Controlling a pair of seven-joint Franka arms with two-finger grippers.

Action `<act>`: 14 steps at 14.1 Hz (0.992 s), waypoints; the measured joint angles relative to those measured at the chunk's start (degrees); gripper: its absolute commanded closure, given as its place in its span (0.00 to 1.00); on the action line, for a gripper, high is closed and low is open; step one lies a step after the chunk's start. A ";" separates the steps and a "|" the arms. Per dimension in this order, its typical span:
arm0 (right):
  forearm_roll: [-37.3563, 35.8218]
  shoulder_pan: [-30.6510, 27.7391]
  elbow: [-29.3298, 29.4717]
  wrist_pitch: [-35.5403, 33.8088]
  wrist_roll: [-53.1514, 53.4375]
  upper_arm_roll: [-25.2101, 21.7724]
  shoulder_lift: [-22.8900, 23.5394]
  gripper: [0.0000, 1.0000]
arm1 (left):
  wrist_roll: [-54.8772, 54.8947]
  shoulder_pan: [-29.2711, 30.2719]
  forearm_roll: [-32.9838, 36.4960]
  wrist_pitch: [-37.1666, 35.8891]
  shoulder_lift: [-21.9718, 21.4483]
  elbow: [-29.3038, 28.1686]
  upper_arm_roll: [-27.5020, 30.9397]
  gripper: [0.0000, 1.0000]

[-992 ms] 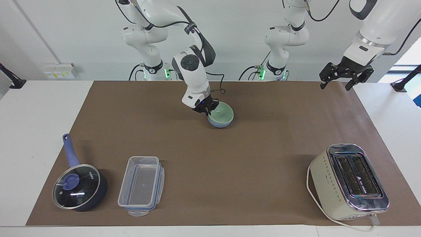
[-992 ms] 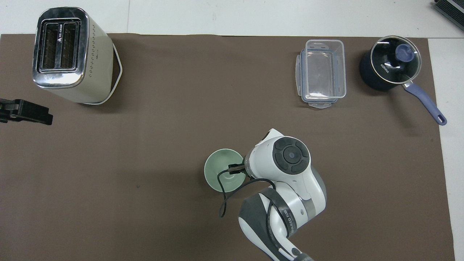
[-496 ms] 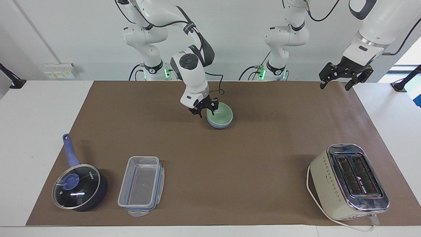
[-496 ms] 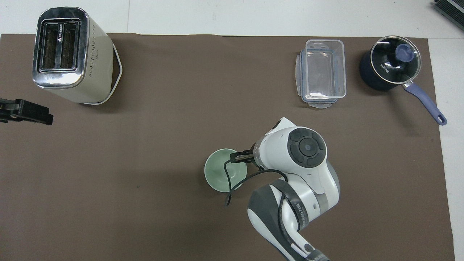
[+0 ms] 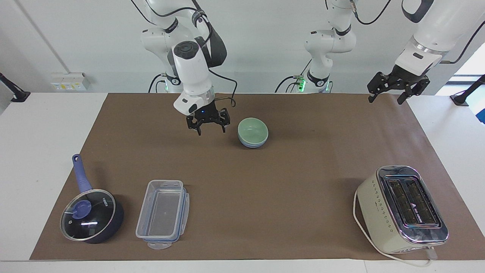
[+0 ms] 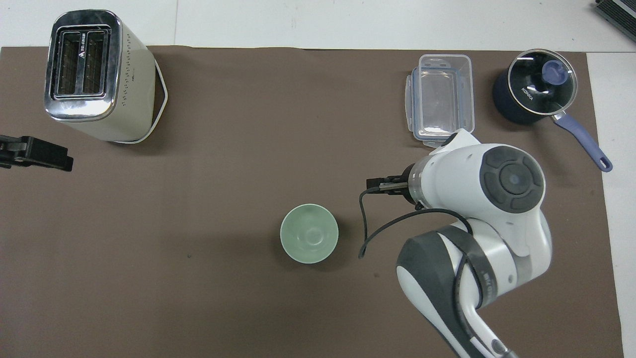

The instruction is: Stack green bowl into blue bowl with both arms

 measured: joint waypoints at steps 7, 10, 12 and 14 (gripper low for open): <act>-0.33 -1.63 11.26 -14.12 5.97 -0.40 -1.76 0.00 | 0.00 0.00 0.00 0.02 0.00 0.00 0.00 0.00; -0.41 -1.68 16.67 -20.48 6.23 -1.75 -2.43 0.00 | 0.00 0.00 0.00 0.02 0.00 0.00 0.00 0.00; -0.42 -1.72 19.98 -23.92 6.23 -2.03 -2.54 0.00 | 0.00 0.00 0.00 0.02 0.00 0.00 0.00 0.00; -0.51 -1.79 21.65 -25.65 6.26 -2.81 -2.57 0.00 | 0.00 0.00 0.00 0.04 0.00 0.00 0.00 0.00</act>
